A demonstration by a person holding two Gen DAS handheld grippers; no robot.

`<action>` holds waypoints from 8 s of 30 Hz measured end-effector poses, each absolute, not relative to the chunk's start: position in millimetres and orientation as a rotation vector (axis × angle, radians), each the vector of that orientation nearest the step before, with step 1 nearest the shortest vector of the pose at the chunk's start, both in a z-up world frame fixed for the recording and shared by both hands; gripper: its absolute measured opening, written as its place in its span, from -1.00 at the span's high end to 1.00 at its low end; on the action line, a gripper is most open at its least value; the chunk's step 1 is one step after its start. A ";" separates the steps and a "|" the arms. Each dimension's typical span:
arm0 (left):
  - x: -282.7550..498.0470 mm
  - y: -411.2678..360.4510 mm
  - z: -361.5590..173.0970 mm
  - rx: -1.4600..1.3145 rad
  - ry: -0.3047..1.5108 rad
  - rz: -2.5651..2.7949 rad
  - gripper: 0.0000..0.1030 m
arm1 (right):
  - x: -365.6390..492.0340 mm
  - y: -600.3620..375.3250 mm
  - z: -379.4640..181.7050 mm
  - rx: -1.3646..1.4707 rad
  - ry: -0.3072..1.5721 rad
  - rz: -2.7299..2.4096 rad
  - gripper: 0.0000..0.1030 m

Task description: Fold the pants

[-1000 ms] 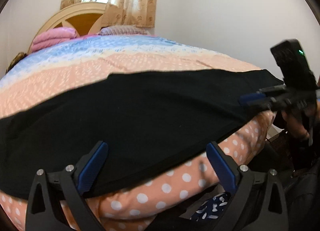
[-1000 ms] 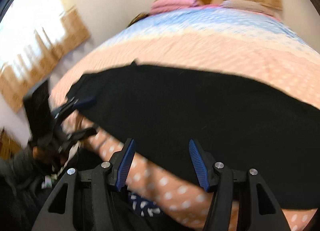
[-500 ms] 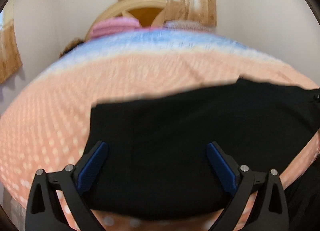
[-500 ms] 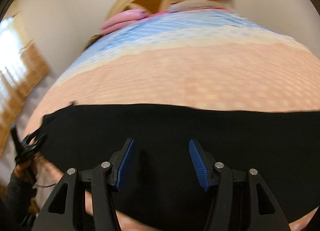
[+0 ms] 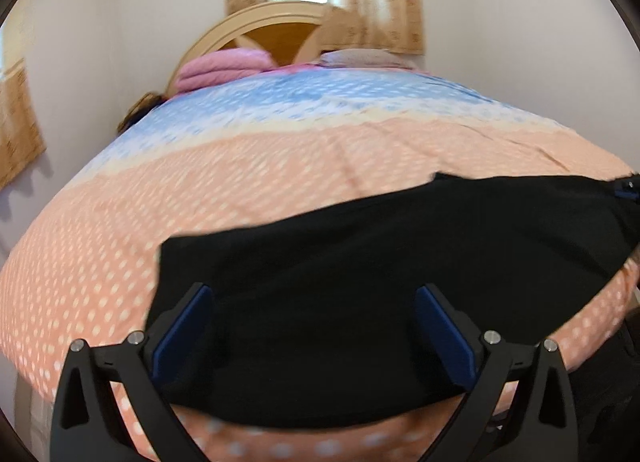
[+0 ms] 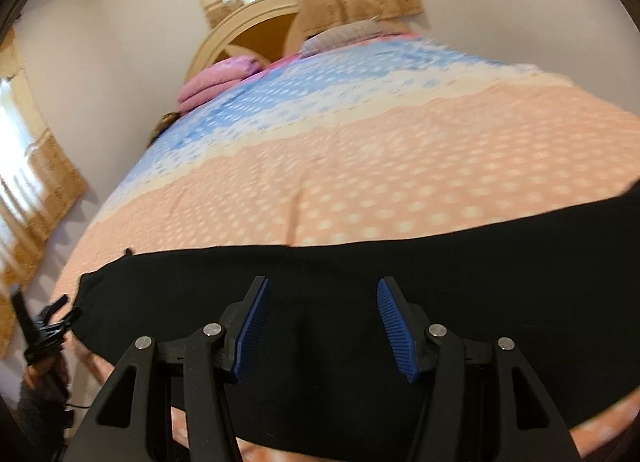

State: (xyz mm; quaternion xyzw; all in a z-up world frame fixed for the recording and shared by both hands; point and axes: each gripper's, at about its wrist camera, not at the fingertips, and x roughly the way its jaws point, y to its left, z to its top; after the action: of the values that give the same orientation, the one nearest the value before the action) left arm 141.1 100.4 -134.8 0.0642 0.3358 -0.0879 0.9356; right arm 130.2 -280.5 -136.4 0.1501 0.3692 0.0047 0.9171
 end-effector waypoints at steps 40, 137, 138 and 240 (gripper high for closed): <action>162.2 -67.8 -131.9 0.210 0.809 -0.424 -1.00 | -9.3 -467.4 -82.9 0.430 0.479 -0.413 -0.17; 174.6 -152.9 -130.7 0.023 0.929 -0.807 -0.56 | 97.2 -270.8 -143.7 0.374 0.668 0.081 -0.04; 174.9 -157.8 -133.1 0.014 0.944 -0.824 -0.46 | 94.6 -271.4 -142.4 0.363 0.660 0.078 -0.04; 166.0 211.6 -166.5 -0.281 0.818 -0.061 0.11 | 108.9 -93.9 -165.7 0.077 0.711 0.524 -0.25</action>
State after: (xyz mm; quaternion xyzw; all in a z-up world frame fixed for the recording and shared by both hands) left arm 166.0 211.6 -166.5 -0.1363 0.3961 -0.0293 0.9076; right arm 108.9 -93.9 -165.7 0.0372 0.3439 0.2533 0.9034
